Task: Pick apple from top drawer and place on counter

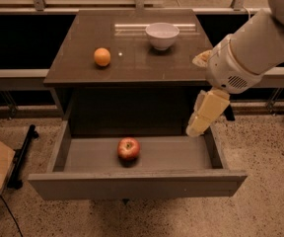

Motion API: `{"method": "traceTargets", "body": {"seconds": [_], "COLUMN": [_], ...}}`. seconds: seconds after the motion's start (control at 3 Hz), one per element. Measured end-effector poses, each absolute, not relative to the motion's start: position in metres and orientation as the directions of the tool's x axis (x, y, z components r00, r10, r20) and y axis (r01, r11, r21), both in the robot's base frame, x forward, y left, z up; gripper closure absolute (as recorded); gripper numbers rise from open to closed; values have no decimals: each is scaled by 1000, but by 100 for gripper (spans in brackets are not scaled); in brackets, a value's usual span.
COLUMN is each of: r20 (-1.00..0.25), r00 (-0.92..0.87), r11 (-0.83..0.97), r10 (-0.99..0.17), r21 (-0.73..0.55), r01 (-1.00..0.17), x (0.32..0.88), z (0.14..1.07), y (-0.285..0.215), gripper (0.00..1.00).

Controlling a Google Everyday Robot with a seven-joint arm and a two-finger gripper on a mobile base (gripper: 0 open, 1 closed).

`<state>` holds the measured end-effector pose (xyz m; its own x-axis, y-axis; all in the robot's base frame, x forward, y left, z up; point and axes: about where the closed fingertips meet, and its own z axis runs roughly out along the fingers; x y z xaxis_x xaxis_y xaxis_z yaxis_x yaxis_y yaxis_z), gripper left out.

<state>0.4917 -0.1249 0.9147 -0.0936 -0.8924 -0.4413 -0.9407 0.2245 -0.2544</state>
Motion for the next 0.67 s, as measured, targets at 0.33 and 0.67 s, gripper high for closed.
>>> {"method": "traceTargets", "body": {"seconds": [0.33, 0.67], "r20": [-523, -525], "r00": [-67, -66], "r11": [213, 218], "r10": [-850, -848], "r21": [-226, -232], "r01": [-950, -948], "x": [514, 516], "z": [880, 881], "y": [-96, -96], "gripper": [0, 0]}}
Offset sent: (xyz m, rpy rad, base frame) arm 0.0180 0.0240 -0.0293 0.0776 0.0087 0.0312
